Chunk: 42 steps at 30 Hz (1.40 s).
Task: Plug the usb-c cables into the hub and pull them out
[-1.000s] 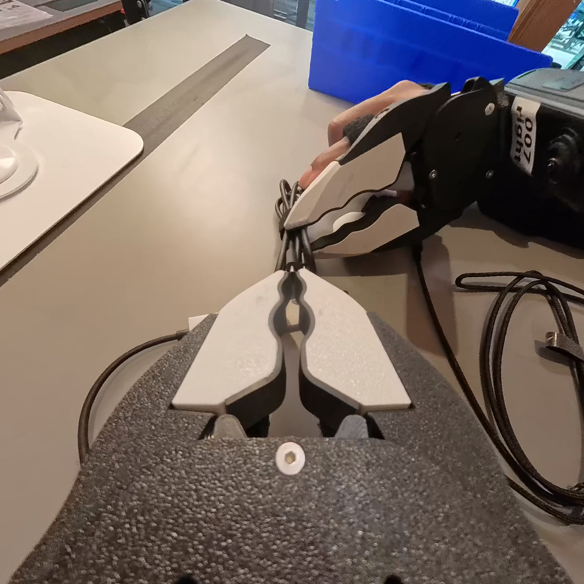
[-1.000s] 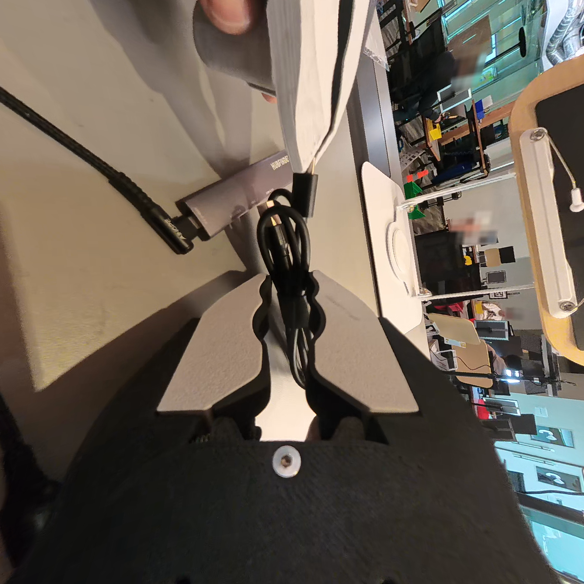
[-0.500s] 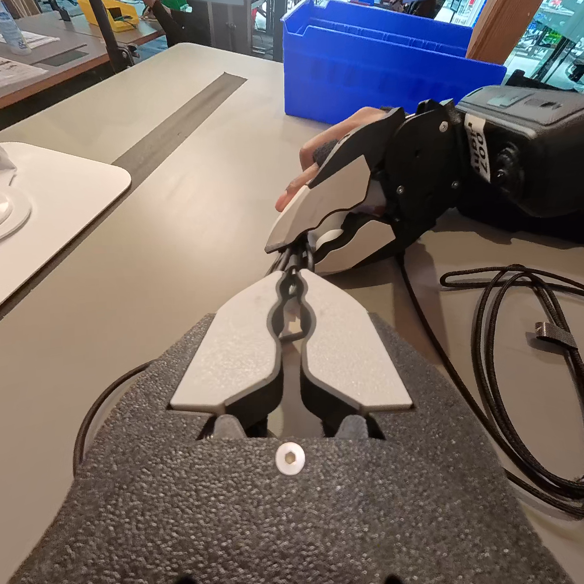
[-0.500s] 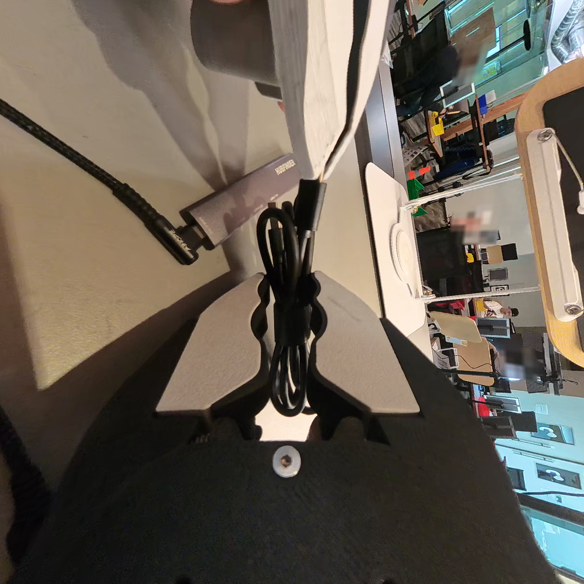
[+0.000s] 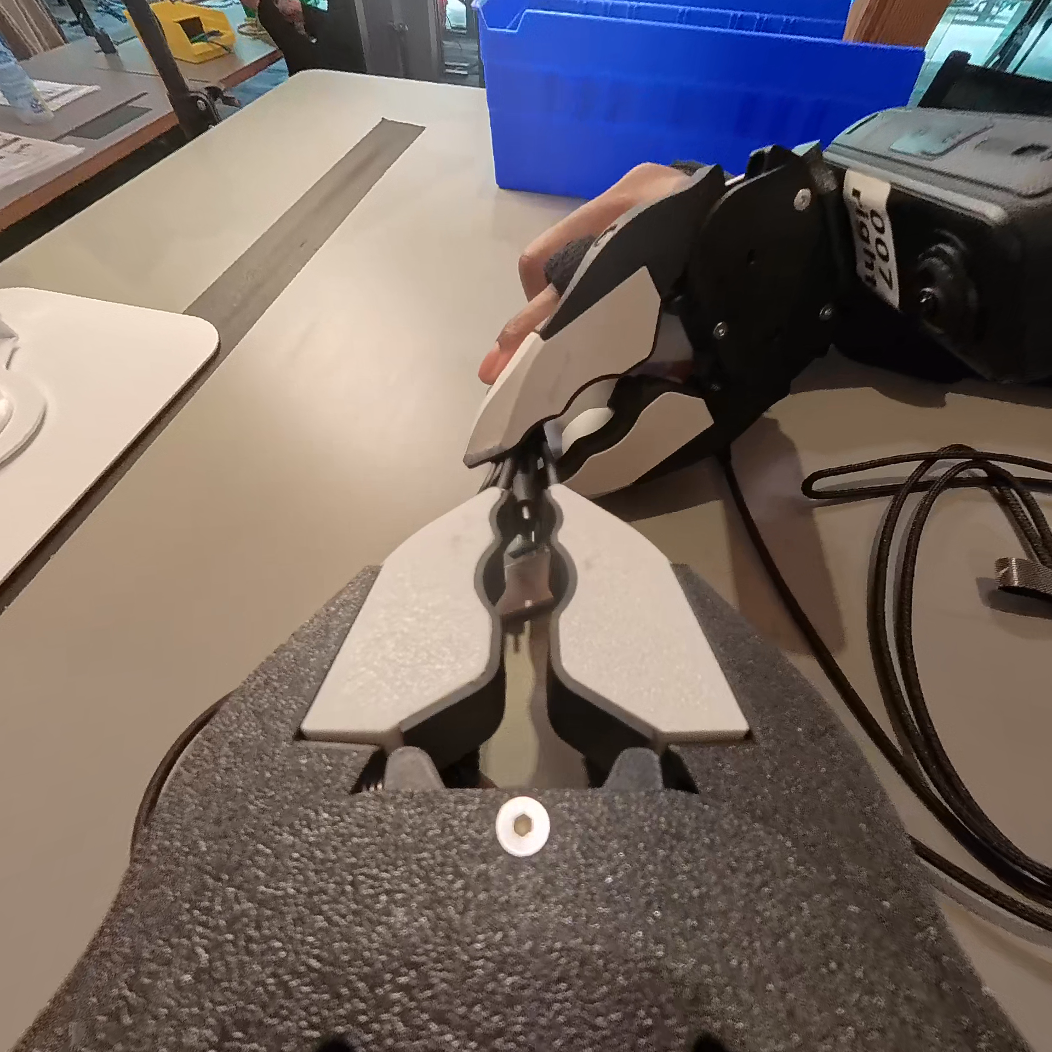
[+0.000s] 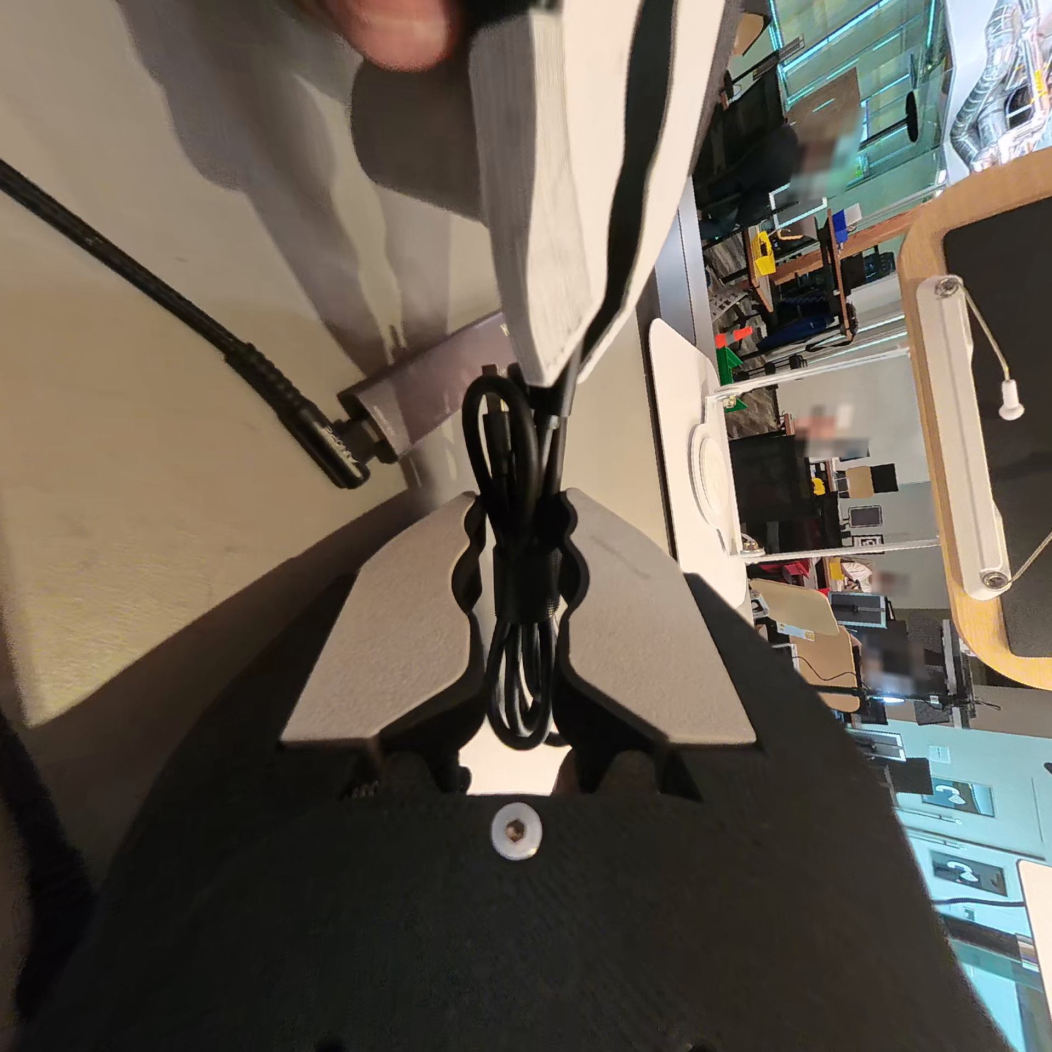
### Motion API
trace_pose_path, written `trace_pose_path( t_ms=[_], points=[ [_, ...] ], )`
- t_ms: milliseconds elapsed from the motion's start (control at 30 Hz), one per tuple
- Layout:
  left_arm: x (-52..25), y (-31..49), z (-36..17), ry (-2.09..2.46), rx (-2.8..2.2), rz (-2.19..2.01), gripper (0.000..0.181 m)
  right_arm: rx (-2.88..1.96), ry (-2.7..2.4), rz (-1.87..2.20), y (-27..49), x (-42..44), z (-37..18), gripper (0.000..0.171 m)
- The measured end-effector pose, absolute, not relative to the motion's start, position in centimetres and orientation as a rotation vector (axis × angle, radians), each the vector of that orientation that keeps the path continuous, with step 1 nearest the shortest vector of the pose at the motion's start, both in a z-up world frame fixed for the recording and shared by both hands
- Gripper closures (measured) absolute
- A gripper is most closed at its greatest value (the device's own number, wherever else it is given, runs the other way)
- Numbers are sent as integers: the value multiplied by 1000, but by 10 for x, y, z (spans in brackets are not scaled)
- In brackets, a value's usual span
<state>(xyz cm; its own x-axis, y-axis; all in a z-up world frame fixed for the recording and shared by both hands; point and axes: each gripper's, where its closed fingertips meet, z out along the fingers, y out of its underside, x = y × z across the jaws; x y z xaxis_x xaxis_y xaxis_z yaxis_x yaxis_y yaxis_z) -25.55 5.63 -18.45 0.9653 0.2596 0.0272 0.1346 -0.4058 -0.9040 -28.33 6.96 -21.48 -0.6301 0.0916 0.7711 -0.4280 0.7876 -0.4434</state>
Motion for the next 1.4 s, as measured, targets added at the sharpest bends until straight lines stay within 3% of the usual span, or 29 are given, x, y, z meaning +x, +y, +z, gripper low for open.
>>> trace_pose_path(
  t_ms=[233, 333, 500, 1400],
  points=[
    [-253, 63, -181, -208, -1983, 199, 173, 224, -2127, 797, 69, -284, -214, 138],
    [-253, 62, -180, -174, -1986, 242, 174, 242, -2118, 765, 70, -285, -217, 150],
    [-254, 56, -179, -153, -1989, 267, 174, 256, -2109, 773, 69, -286, -214, 154],
    [-251, 35, -170, -97, -1957, 264, 173, 305, -2112, 1021, 72, -272, -199, 156]
  ],
)
